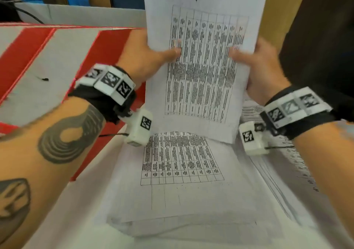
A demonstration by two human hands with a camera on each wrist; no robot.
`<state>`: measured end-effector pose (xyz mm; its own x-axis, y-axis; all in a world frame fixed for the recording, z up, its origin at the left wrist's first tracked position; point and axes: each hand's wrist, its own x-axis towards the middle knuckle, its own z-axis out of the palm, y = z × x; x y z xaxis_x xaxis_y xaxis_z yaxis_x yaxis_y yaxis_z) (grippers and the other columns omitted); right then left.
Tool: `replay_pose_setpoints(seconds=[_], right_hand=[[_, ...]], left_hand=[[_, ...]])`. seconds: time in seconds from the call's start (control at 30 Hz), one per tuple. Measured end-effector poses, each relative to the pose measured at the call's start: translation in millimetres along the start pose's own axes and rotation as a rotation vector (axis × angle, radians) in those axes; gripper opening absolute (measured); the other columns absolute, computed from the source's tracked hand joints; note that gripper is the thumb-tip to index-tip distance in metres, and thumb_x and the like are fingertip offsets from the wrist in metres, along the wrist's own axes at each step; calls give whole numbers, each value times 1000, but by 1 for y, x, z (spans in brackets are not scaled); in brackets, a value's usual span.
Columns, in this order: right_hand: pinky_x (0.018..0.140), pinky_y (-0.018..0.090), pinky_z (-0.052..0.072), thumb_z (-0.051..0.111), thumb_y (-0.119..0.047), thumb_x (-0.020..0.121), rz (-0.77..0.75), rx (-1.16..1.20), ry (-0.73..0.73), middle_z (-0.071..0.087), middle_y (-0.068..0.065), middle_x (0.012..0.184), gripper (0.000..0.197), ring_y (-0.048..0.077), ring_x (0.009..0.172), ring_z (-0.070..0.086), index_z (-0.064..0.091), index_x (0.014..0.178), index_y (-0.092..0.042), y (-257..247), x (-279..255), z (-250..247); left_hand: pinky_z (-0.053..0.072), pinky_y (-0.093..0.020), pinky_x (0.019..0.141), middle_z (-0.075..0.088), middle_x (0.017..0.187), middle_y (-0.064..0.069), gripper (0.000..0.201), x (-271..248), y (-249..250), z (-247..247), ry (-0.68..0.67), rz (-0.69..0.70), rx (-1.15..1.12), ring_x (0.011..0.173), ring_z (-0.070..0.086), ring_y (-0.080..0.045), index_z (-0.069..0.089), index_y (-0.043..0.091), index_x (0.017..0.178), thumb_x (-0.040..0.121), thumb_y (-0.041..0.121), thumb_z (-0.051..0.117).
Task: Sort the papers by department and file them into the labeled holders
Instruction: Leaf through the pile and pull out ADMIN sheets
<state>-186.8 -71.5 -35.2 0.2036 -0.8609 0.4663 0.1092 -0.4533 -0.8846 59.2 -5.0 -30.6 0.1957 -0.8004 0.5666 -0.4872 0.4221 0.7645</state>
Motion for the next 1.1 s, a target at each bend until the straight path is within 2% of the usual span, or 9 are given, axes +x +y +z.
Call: replay_pose_setpoints(seconds=[0.1, 0.3, 0.47, 0.53, 0.67, 0.8, 0.87, 1.0, 1.1], right_hand=[[98, 39, 59, 66, 10, 90, 13, -67, 73, 74, -2, 120, 49, 12, 109, 72, 62, 133, -12, 12, -7, 7], [101, 39, 56, 66, 11, 88, -27, 33, 19, 75, -3, 121, 53, 13, 113, 71, 60, 131, -19, -4, 10, 13], [101, 45, 57, 68, 5, 87, -18, -11, 76, 77, 0, 116, 38, 18, 109, 73, 68, 117, -19, 15, 2, 24], [97, 39, 59, 69, 4, 89, -36, -39, 116, 77, -1, 114, 33, 15, 106, 74, 69, 113, -19, 11, 4, 25], [91, 29, 60, 74, -3, 88, -52, -42, 160, 77, -3, 112, 34, 10, 102, 74, 69, 120, -14, 8, 6, 22], [92, 31, 59, 69, -1, 91, -32, -60, 168, 74, -4, 112, 33, 12, 102, 72, 65, 121, -13, 18, 4, 29], [87, 29, 60, 69, 1, 91, -54, -82, 182, 74, -4, 108, 30, 12, 98, 73, 64, 116, -15, 12, 10, 31], [93, 32, 59, 71, 0, 89, -34, -22, 171, 75, -4, 115, 37, 11, 104, 73, 61, 120, -17, 14, 12, 24], [97, 33, 57, 68, 0, 90, 19, -48, 128, 74, -4, 119, 37, 11, 108, 71, 66, 124, -16, 28, 7, 23]], left_hand=[[60, -33, 93, 77, 113, 6, 38, -5, -10, 6, 68, -42, -153, 102, 74, -6, 72, 15, 122, 85, 18, 83], [58, -51, 95, 77, 115, -9, 49, 3, -1, -1, 87, -122, -460, 107, 74, -29, 70, 5, 123, 78, 17, 85], [55, -43, 102, 79, 107, 7, 32, -7, -13, 15, 119, -208, -323, 103, 74, -10, 74, 21, 107, 79, 26, 88], [56, -39, 100, 79, 106, 10, 28, -1, -2, 16, 148, -177, -319, 101, 74, -6, 74, 23, 105, 80, 26, 87], [58, -34, 94, 79, 107, 8, 33, 4, 3, 11, 221, -87, -341, 101, 75, -7, 74, 20, 108, 78, 24, 88], [55, -10, 75, 77, 101, 13, 24, 5, -1, 19, 211, -70, -292, 91, 73, 5, 72, 25, 107, 86, 23, 83], [57, -14, 74, 78, 96, 11, 17, 10, 7, 16, 234, -80, -311, 88, 74, 3, 72, 24, 103, 89, 22, 80], [59, -40, 94, 79, 106, 5, 28, 7, -1, 9, 201, -141, -367, 100, 76, -11, 73, 20, 109, 84, 26, 84], [55, -34, 95, 78, 108, 10, 35, -1, -18, 14, 150, -163, -299, 102, 74, -5, 73, 23, 111, 81, 34, 86]])
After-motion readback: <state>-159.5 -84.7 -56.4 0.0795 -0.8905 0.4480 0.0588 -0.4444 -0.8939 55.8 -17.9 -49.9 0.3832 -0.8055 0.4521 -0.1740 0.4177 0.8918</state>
